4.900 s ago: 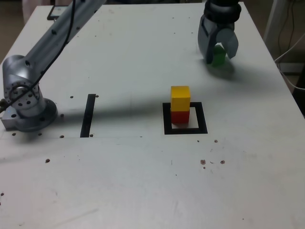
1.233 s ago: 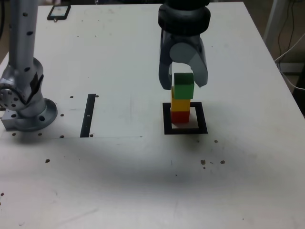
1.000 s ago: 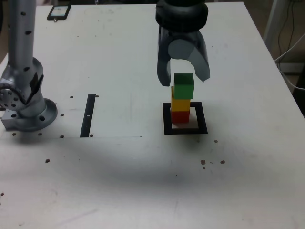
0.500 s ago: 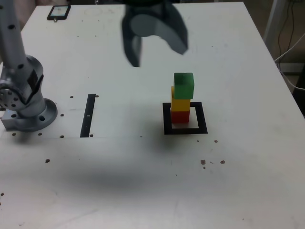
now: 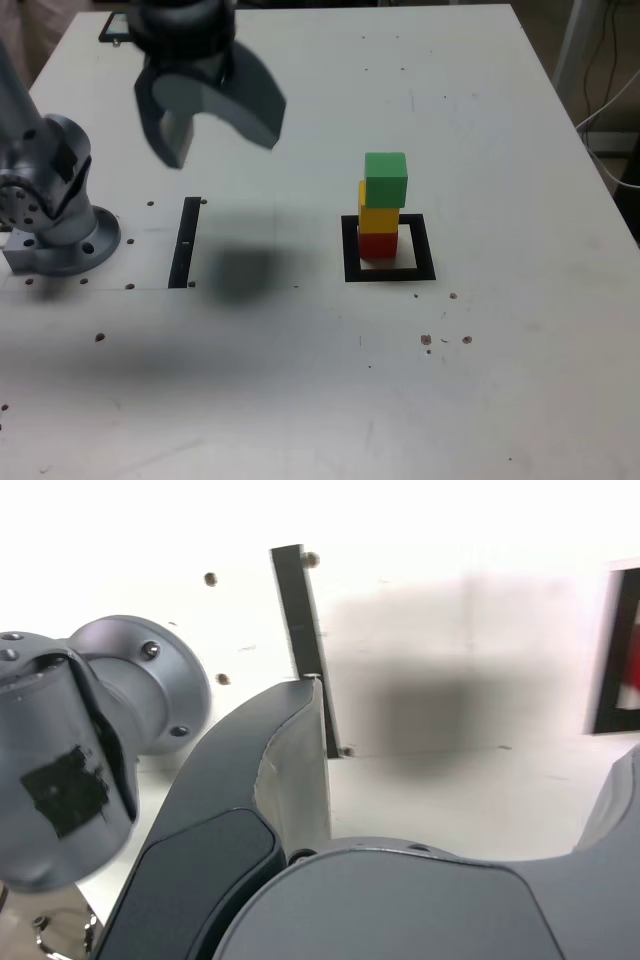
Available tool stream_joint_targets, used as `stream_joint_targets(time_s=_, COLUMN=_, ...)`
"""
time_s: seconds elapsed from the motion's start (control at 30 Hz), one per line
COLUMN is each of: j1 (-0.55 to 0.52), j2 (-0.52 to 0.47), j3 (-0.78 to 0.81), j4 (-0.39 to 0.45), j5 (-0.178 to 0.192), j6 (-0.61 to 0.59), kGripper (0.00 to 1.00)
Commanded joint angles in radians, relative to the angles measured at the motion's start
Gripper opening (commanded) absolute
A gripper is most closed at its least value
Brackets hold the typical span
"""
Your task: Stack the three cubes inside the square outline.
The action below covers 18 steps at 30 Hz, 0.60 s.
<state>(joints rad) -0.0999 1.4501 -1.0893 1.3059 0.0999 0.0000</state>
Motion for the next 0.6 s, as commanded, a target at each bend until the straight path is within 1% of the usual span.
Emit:
stream_joint_targets(time_s=0.0, j1=-0.001, j2=-0.014, j3=0.051, j4=-0.034, j5=-0.007, j6=0.001, kGripper=0.99)
stream_joint_targets(time_s=0.17, j1=-0.001, j2=-0.032, j3=0.160, j4=-0.098, j5=-0.020, j6=0.000, kGripper=0.99)
stream_joint_targets(time_s=0.43, j1=-0.001, j2=-0.073, j3=0.233, j4=-0.135, j5=-0.023, j6=-0.003, kGripper=0.99)
stream_joint_targets(time_s=0.57, j1=-0.001, j2=-0.078, j3=0.294, j4=-0.182, j5=-0.033, j6=-0.007, kGripper=0.99)
